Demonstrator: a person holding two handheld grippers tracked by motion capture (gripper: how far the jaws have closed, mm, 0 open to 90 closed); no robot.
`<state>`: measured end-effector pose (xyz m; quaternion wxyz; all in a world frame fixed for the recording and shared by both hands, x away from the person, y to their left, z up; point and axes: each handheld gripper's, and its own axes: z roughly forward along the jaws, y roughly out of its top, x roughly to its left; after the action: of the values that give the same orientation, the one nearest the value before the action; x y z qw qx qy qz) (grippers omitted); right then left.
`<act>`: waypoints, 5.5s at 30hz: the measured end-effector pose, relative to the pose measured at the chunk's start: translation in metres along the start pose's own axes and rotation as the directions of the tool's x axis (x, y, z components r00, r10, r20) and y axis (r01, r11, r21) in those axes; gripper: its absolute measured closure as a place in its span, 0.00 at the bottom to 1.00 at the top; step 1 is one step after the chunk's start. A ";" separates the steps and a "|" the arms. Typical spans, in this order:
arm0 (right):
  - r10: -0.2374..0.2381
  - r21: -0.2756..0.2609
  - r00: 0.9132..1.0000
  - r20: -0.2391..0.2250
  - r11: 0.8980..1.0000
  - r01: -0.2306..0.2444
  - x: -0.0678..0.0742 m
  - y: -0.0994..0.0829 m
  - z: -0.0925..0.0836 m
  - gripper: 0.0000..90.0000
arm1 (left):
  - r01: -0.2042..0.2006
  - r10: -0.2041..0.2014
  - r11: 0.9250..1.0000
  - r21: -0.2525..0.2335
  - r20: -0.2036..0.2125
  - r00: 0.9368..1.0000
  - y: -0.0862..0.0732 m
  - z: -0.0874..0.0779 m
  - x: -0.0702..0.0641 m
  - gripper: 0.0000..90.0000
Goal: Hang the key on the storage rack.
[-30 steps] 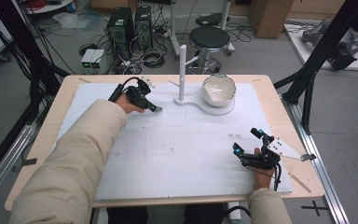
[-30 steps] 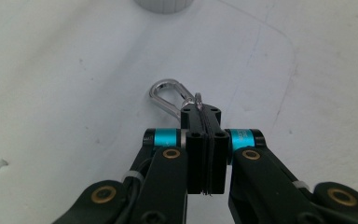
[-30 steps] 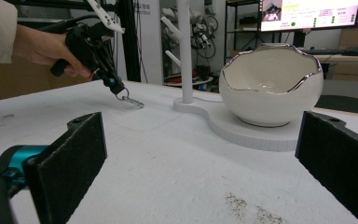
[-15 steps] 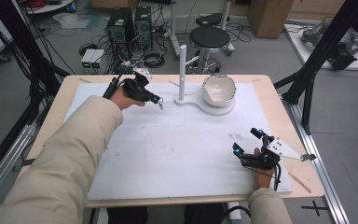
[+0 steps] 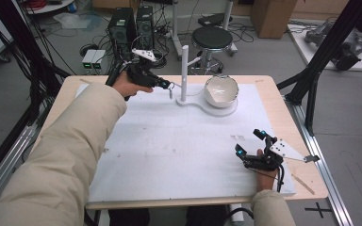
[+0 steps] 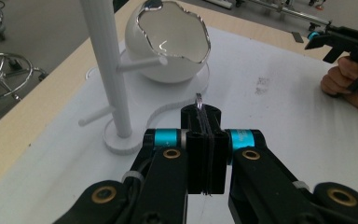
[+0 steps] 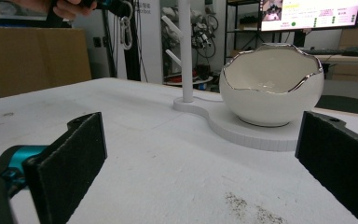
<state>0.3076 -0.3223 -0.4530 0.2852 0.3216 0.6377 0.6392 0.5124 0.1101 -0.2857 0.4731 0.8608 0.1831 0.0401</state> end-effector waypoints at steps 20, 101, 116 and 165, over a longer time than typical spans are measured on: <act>0.009 -0.001 1.000 0.002 1.000 -0.009 0.001 0.000 0.001 0.01 | -0.023 0.022 1.000 0.002 0.073 0.997 0.035 0.029 0.009 0.99; 0.006 0.011 1.000 0.004 1.000 -0.006 0.000 0.000 0.001 0.01 | 0.059 -0.057 0.998 0.017 -0.102 0.993 0.011 0.064 0.039 0.91; -0.002 0.014 1.000 0.004 1.000 0.002 0.000 0.000 0.001 0.01 | 0.012 -0.036 0.989 -0.146 -0.163 0.986 0.002 0.020 0.031 0.38; -0.008 0.019 1.000 0.009 1.000 0.008 0.001 0.000 0.002 0.01 | -0.106 -0.190 0.828 -0.550 -0.454 0.871 -0.287 -0.106 -0.133 0.02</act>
<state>0.3080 -0.3200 -0.4527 0.2876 0.3247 0.6438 0.6304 0.2836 0.2872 -0.4520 0.6422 0.6411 0.2967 0.2976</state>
